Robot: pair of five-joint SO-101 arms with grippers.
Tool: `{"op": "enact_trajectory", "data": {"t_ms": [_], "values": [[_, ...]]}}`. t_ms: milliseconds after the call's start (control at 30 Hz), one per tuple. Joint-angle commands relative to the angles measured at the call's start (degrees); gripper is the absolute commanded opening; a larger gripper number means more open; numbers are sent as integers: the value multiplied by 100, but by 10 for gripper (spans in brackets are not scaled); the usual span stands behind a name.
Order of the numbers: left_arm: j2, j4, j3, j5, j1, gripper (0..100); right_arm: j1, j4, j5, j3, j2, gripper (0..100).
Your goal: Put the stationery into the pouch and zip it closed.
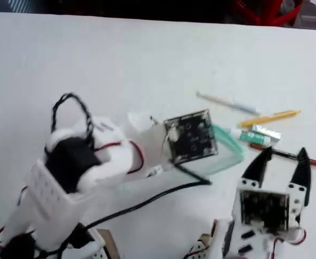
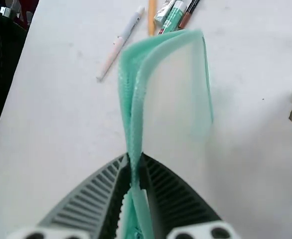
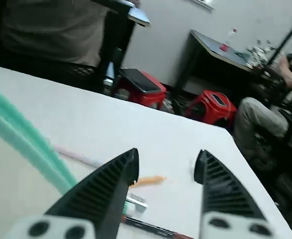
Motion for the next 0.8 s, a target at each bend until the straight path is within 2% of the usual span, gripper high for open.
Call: {"op": "enact_trajectory", "data": {"t_ms": [0, 200, 300, 367, 567, 767], "values": [[-910, -211, 598, -519, 13, 24, -1253, 664, 202, -1046, 611, 205], [-1385, -202, 1125, -677, -462, 24, -4110, 2018, 132, -3226, 2835, 207], [-1429, -202, 1380, -905, -558, 24, -4919, 1991, -35, -3596, 3477, 209], [-1429, -202, 1389, -949, -567, 24, -5138, 2000, 35, -3596, 3741, 228], [-1429, -193, 1415, -932, -514, 24, -5174, 1991, 141, -2848, 3837, 376], [-1429, 9, 1336, -932, -356, 24, -5138, 1938, 1125, -2708, 3916, 377]]}}
